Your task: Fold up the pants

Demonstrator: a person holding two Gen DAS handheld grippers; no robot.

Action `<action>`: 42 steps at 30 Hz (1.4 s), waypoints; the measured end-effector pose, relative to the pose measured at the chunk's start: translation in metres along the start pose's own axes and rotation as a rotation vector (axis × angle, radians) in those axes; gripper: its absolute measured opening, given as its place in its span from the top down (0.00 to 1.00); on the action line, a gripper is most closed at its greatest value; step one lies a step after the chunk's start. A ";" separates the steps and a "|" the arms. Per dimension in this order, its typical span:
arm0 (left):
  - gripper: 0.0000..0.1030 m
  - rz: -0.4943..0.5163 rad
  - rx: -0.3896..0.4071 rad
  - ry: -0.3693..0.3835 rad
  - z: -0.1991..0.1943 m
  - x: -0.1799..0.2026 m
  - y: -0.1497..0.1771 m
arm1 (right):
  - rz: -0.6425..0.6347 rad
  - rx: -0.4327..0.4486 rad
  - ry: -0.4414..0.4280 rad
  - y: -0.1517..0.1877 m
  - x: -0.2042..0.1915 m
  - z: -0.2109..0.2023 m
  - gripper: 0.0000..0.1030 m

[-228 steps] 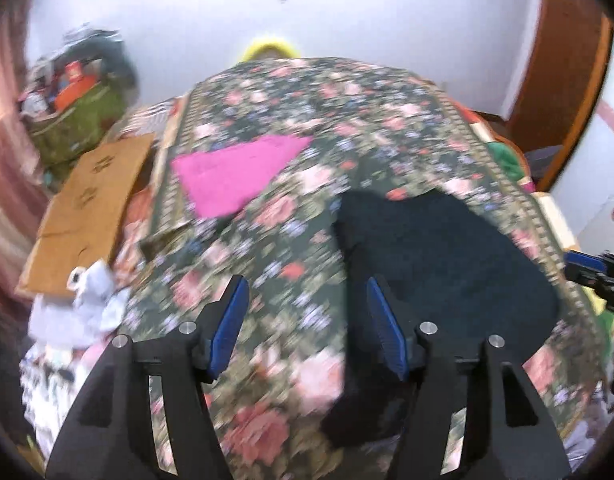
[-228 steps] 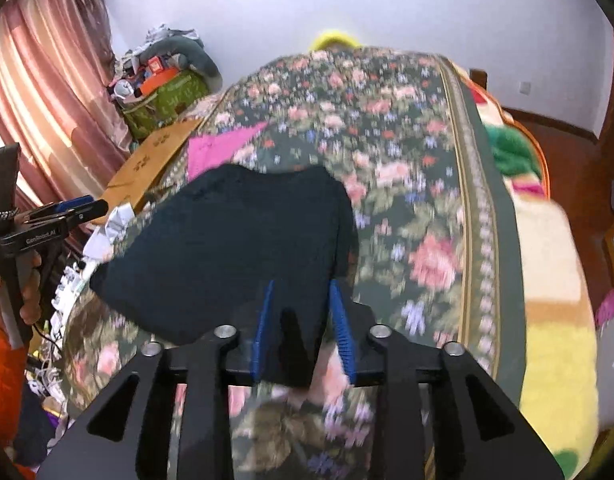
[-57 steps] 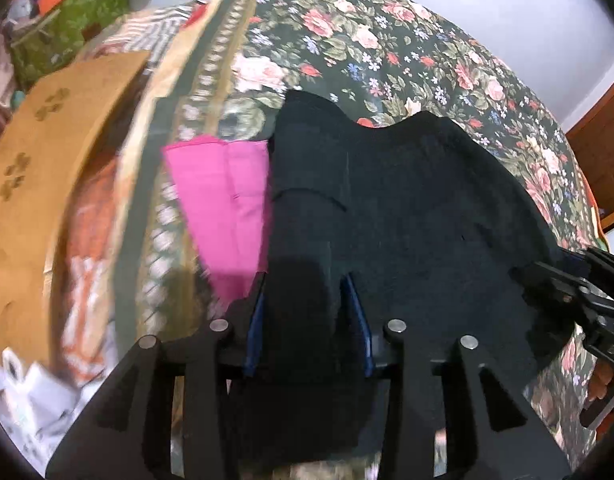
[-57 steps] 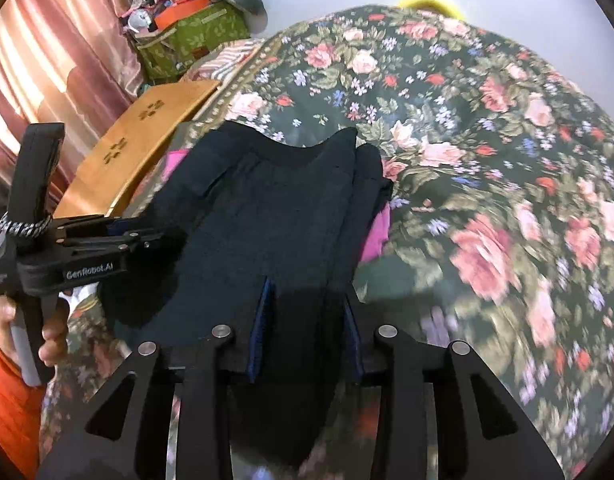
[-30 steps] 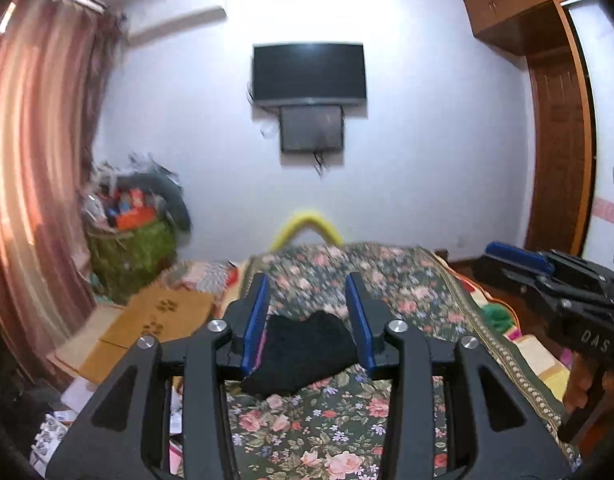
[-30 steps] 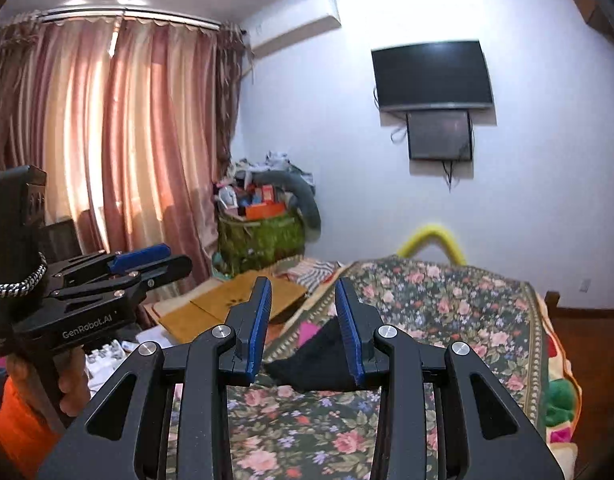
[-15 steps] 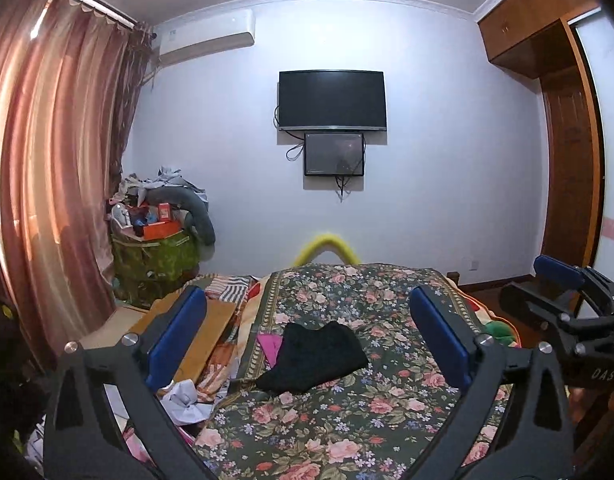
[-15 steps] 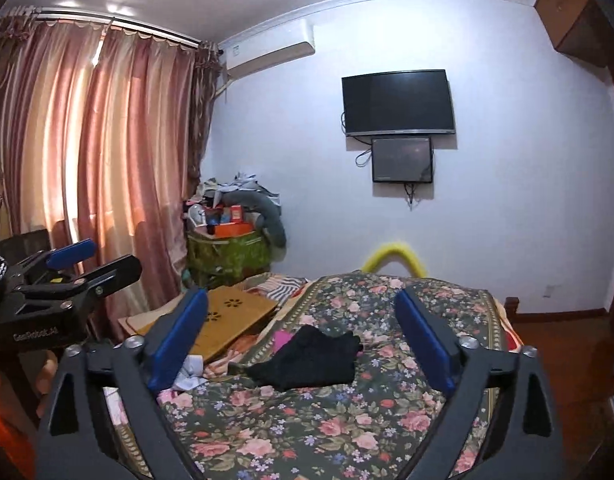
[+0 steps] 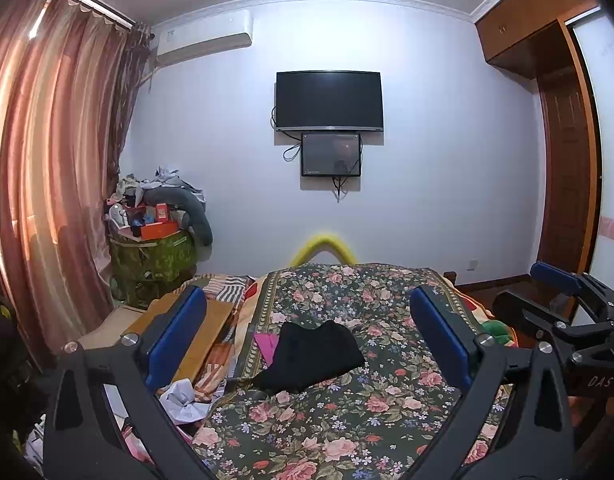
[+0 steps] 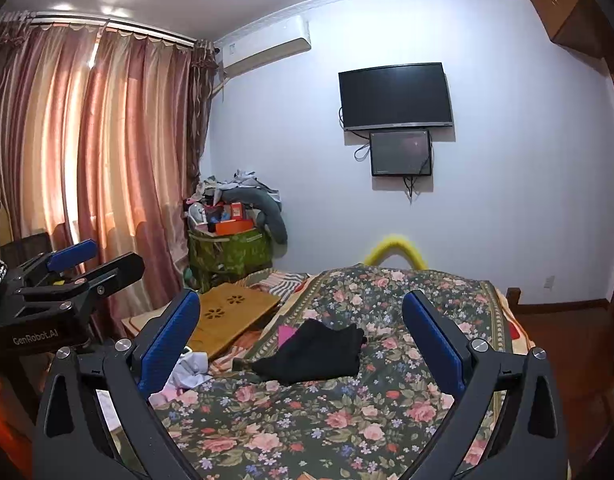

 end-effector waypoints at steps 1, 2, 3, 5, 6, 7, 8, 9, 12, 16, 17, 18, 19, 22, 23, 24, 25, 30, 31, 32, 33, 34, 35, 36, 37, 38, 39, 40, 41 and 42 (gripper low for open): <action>0.00 0.003 0.001 -0.001 0.000 0.001 0.000 | 0.003 -0.002 0.000 0.001 0.001 0.000 0.02; 0.00 0.005 0.001 -0.002 0.002 0.002 0.001 | 0.007 -0.003 0.002 0.000 0.002 0.000 0.02; 0.00 0.008 0.001 -0.003 0.002 0.002 0.002 | 0.008 -0.003 0.005 0.000 0.002 0.000 0.02; 0.00 0.008 -0.004 0.000 0.004 0.003 0.003 | 0.008 -0.006 0.009 0.001 0.003 0.000 0.02; 0.00 0.005 -0.008 0.008 0.005 0.004 0.004 | 0.008 -0.006 0.012 0.000 0.003 -0.001 0.02; 0.00 0.002 -0.010 0.015 0.006 0.005 0.004 | 0.009 -0.007 0.014 0.001 0.002 -0.002 0.02; 0.00 -0.001 -0.009 0.016 0.006 0.005 0.005 | 0.010 -0.008 0.015 0.001 0.003 -0.002 0.02; 0.00 -0.001 -0.009 0.014 0.006 0.005 0.006 | 0.011 -0.008 0.017 0.001 0.003 -0.002 0.02; 0.00 0.004 -0.012 0.016 0.009 0.007 0.007 | 0.016 -0.010 0.023 0.000 0.005 -0.003 0.02; 0.00 0.011 -0.013 0.024 0.010 0.009 0.008 | 0.019 -0.009 0.028 -0.001 0.005 -0.006 0.01; 0.00 0.012 -0.013 0.023 0.010 0.010 0.008 | 0.019 -0.009 0.031 -0.001 0.006 -0.007 0.01; 0.00 0.013 -0.013 0.024 0.010 0.009 0.008 | 0.020 -0.010 0.031 -0.001 0.006 -0.007 0.01; 0.00 0.013 -0.014 0.026 0.010 0.009 0.008 | 0.022 -0.011 0.031 -0.001 0.006 -0.007 0.01; 0.00 0.011 -0.016 0.030 0.010 0.009 0.008 | 0.027 -0.012 0.030 -0.001 0.006 -0.009 0.01; 0.00 0.011 -0.017 0.031 0.010 0.009 0.008 | 0.028 -0.012 0.031 -0.001 0.006 -0.010 0.01; 0.00 0.011 -0.016 0.032 0.010 0.009 0.007 | 0.029 -0.012 0.032 -0.001 0.006 -0.010 0.01; 0.00 0.010 -0.015 0.032 0.010 0.009 0.006 | 0.030 -0.013 0.033 -0.001 0.006 -0.010 0.01; 0.00 0.008 -0.015 0.038 0.011 0.009 0.003 | 0.038 -0.009 0.036 -0.003 0.006 -0.013 0.01; 0.00 0.007 -0.015 0.040 0.012 0.009 0.003 | 0.040 -0.009 0.036 -0.003 0.007 -0.012 0.01; 0.00 0.007 -0.015 0.042 0.011 0.008 0.003 | 0.041 -0.007 0.037 -0.003 0.007 -0.014 0.01; 0.00 0.007 -0.015 0.043 0.011 0.009 0.003 | 0.041 -0.006 0.038 -0.003 0.007 -0.014 0.01; 0.00 0.008 -0.015 0.044 0.011 0.009 0.003 | 0.041 -0.005 0.039 -0.003 0.008 -0.014 0.01; 0.00 0.009 -0.015 0.045 0.011 0.010 0.003 | 0.041 -0.005 0.040 -0.003 0.008 -0.014 0.01; 0.00 0.009 -0.015 0.046 0.011 0.010 0.003 | 0.042 -0.004 0.041 -0.003 0.008 -0.014 0.01; 0.00 0.009 -0.016 0.048 0.011 0.010 0.004 | 0.042 -0.004 0.041 -0.003 0.009 -0.015 0.01; 0.00 0.009 -0.018 0.050 0.012 0.011 0.003 | 0.043 -0.002 0.042 -0.003 0.009 -0.015 0.01; 0.00 0.010 -0.019 0.053 0.012 0.011 0.003 | 0.044 0.000 0.042 -0.003 0.009 -0.016 0.01; 0.00 0.011 -0.021 0.059 0.012 0.011 0.004 | 0.045 0.002 0.043 -0.003 0.008 -0.017 0.01; 0.00 0.012 -0.023 0.066 0.012 0.012 0.004 | 0.045 0.003 0.044 -0.003 0.009 -0.017 0.01; 0.00 0.014 -0.024 0.070 0.013 0.012 0.003 | 0.045 0.003 0.044 -0.003 0.009 -0.017 0.01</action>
Point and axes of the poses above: each gripper's, at about its wrist camera, not at the fingertips, and z roughly the way its jaws point, x to its right, y to its underside, the point moved 3 cm from there along z, roughly the way its jaws point, and after that the axes turned 9 degrees about -y, right-handed, at the moved point
